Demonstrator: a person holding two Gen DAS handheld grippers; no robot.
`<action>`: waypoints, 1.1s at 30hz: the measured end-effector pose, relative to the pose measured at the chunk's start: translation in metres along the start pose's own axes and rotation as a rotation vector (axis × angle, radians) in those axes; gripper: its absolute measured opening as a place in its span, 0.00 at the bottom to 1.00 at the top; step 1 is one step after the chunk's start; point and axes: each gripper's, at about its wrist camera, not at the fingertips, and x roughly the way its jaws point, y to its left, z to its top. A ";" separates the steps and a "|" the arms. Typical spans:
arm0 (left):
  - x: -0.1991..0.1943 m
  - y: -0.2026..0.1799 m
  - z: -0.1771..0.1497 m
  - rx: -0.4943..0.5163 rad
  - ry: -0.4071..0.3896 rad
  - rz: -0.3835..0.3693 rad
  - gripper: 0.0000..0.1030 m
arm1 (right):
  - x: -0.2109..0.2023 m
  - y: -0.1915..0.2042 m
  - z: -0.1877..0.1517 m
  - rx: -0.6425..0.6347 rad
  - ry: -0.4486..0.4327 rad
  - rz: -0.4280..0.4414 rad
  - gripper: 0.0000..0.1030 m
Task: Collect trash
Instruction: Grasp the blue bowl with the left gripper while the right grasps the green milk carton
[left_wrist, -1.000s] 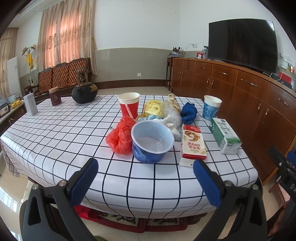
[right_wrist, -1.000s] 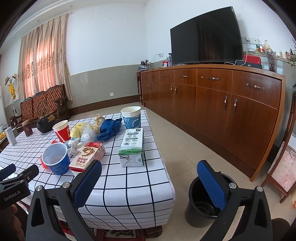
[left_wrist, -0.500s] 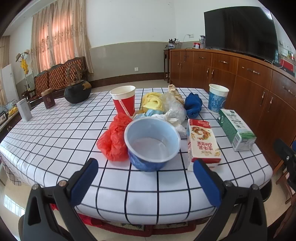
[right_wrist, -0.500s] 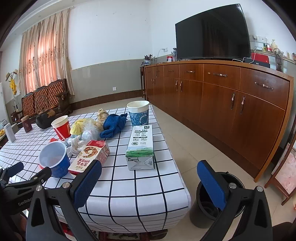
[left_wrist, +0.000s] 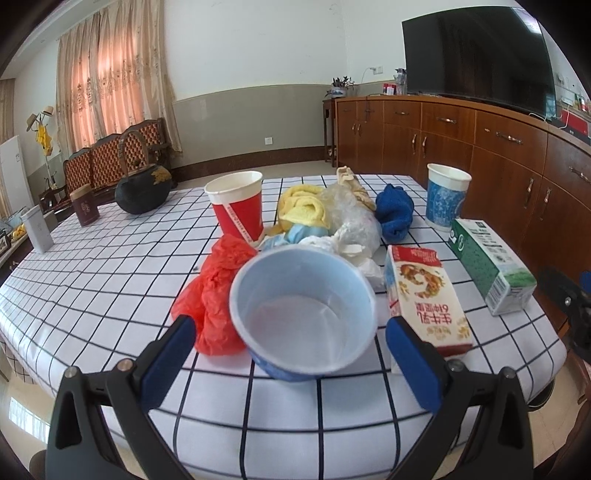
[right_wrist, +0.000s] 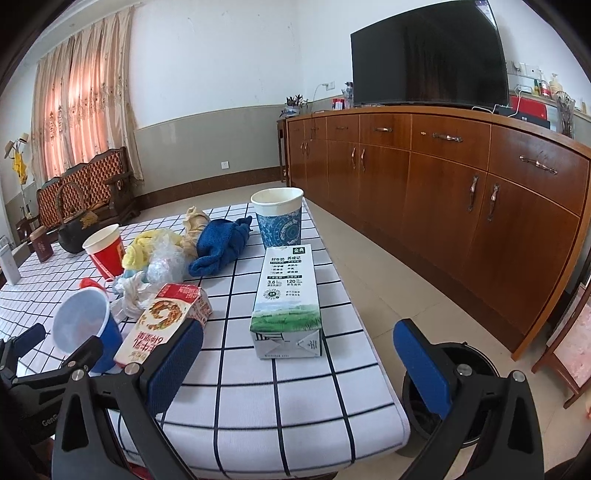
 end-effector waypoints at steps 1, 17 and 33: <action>0.002 -0.001 0.001 0.004 -0.003 0.001 1.00 | 0.004 0.000 0.001 0.000 0.004 -0.001 1.00; 0.019 0.005 0.008 -0.042 0.015 -0.056 0.79 | 0.047 0.000 0.008 0.032 0.077 -0.008 1.00; 0.021 0.003 0.024 -0.070 -0.034 -0.107 0.78 | 0.091 0.001 0.021 0.038 0.148 -0.042 1.00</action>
